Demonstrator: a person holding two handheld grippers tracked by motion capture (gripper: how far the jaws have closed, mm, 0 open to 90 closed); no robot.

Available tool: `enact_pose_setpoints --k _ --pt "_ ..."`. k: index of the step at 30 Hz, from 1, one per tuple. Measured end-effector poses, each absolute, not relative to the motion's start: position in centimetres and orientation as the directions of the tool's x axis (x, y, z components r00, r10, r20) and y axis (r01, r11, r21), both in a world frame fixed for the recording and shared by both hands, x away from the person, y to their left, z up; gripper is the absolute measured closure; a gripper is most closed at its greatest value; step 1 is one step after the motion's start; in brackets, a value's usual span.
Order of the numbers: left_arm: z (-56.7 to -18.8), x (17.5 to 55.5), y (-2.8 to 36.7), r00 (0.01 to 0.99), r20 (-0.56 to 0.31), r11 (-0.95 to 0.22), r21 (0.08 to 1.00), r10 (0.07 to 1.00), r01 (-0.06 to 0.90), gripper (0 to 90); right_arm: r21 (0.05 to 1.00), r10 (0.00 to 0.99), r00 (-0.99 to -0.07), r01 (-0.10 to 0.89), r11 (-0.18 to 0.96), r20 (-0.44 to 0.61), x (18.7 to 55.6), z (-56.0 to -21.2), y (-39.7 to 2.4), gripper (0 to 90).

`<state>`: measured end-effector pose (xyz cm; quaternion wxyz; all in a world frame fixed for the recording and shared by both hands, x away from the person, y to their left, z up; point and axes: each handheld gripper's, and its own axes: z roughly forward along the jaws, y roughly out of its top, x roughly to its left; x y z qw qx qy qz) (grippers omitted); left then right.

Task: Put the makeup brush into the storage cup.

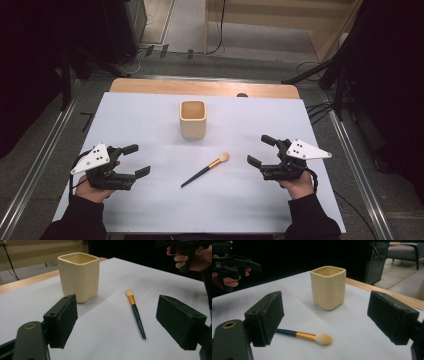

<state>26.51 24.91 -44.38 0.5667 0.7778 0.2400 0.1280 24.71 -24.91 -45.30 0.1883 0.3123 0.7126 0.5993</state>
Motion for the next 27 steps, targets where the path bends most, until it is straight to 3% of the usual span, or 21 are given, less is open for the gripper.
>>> enact_pose_setpoints --k 27 --pt "-44.4 27.1 24.7 0.854 -0.08 -0.23 0.946 0.515 0.227 18.2 0.976 0.641 -0.762 0.198 0.096 0.091 27.8 -44.6 -20.9 14.6"
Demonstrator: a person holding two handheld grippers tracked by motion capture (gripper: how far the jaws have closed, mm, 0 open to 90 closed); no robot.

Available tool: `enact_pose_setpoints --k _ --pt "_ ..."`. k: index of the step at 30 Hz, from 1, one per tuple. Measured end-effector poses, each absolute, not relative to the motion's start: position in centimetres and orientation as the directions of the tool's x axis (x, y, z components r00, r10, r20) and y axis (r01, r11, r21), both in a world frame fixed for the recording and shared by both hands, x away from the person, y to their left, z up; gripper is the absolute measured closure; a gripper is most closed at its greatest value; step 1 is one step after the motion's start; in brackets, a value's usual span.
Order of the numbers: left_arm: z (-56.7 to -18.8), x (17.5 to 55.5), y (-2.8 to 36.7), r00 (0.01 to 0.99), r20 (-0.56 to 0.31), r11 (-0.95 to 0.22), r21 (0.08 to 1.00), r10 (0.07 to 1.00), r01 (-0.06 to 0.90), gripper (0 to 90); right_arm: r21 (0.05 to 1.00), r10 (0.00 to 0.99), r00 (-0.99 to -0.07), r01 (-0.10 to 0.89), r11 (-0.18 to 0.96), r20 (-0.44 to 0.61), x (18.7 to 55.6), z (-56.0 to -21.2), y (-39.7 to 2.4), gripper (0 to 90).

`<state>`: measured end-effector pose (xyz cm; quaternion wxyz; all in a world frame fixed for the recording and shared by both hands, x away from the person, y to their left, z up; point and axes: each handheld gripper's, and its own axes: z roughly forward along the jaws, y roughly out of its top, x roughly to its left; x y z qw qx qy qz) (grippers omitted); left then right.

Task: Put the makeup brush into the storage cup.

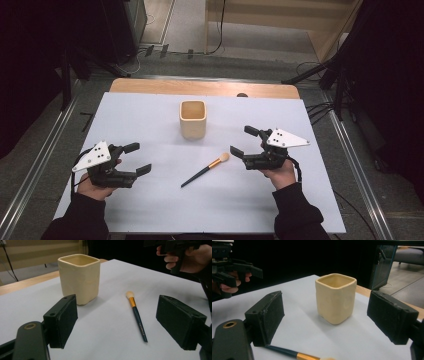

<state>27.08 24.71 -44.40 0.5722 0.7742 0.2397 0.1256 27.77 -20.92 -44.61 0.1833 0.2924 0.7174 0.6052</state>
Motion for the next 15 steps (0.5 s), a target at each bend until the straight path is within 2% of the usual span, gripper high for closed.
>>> enact_pose_setpoints --k 15 --pt "-44.5 26.9 25.0 0.852 -0.079 -0.238 0.943 0.518 0.232 18.2 0.977 0.605 -0.791 0.188 0.102 0.089 30.4 -44.4 -17.4 14.8"
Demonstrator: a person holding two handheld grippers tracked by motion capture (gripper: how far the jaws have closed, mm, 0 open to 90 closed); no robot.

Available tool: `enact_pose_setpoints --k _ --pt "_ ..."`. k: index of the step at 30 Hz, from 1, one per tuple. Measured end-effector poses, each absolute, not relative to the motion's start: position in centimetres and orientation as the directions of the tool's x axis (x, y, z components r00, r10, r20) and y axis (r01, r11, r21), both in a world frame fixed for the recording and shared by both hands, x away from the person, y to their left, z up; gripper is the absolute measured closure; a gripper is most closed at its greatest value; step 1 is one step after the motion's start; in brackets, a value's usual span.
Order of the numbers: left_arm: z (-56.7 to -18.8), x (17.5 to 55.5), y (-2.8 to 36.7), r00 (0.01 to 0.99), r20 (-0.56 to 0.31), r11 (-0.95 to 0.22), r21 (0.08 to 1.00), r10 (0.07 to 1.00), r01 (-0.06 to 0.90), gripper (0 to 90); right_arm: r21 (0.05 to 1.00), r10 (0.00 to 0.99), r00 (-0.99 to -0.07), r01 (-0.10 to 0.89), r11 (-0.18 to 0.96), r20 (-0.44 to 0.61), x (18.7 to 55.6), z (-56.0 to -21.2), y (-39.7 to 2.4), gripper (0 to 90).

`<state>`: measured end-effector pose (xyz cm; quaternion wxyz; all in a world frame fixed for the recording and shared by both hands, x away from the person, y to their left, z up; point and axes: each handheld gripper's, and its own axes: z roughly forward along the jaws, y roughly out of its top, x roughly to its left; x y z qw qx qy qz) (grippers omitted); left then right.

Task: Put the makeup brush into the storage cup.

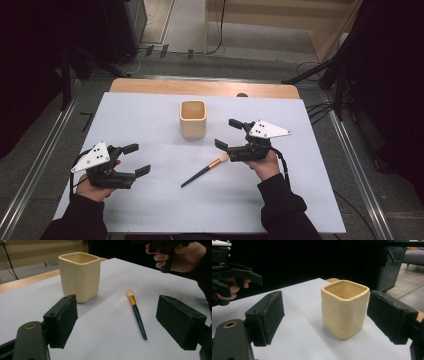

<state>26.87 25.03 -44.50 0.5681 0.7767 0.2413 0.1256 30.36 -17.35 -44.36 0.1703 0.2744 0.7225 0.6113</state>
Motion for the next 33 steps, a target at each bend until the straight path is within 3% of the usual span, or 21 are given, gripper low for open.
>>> enact_pose_setpoints --k 23,33 --pt "-44.6 27.0 25.3 0.85 -0.09 -0.228 0.944 0.518 0.238 18.2 0.972 0.518 -0.852 0.181 0.151 0.078 33.5 -44.1 -12.8 15.7" --pt "-44.5 27.0 24.9 0.862 -0.079 -0.247 0.941 0.501 0.229 18.2 0.945 0.333 -0.942 0.142 0.296 0.037 34.8 -43.9 -12.6 17.2"
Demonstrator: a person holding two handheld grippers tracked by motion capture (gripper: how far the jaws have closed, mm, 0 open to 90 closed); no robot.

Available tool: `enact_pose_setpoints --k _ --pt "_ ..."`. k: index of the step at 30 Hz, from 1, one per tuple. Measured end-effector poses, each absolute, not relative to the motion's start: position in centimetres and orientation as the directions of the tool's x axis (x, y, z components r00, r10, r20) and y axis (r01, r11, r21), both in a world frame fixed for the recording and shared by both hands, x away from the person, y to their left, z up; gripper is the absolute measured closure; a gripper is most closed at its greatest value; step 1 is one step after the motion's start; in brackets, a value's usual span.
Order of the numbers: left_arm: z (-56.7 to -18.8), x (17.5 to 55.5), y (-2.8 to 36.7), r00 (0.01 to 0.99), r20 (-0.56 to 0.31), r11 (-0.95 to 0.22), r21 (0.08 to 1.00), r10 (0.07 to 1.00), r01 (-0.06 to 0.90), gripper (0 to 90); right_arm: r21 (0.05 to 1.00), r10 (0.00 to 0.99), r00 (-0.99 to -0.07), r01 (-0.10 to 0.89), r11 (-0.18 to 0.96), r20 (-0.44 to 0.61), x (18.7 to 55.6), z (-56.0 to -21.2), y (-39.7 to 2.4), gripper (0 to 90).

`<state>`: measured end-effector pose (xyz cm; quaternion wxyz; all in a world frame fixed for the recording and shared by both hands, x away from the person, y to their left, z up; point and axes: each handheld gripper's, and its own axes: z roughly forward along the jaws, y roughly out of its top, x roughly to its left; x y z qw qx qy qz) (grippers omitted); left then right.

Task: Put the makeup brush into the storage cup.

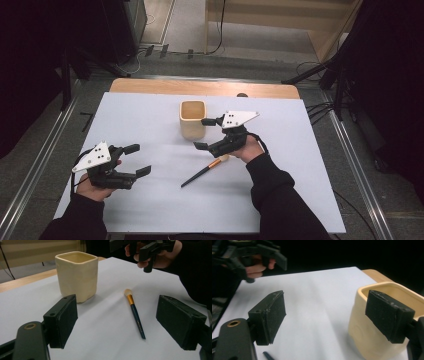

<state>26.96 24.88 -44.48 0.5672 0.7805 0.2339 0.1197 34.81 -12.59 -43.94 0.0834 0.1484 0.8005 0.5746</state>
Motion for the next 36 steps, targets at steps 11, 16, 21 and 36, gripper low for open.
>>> enact_pose_setpoints --k 11,16,21,36 --pt "-44.5 27.0 24.7 0.864 -0.077 -0.252 0.94 0.497 0.229 18.2 0.919 0.113 -0.993 0.066 0.389 0.023 36.7 -42.1 -13.0 17.6" --pt "-44.5 27.0 24.9 0.863 -0.083 -0.247 0.941 0.499 0.233 18.2 0.894 0.043 -0.999 0.013 0.448 -0.007 37.2 -41.5 -12.8 16.0" --pt "-44.5 27.0 24.9 0.863 -0.079 -0.25 0.941 0.499 0.23 18.2 0.846 -0.012 -1.0 -0.025 0.532 -0.022 37.4 -41.1 -12.7 15.9" --pt "-44.5 26.9 24.9 0.861 -0.081 -0.248 0.94 0.503 0.233 18.2 0.657 -0.11 -0.986 -0.167 0.735 -0.128 36.8 -39.3 -11.5 17.2"
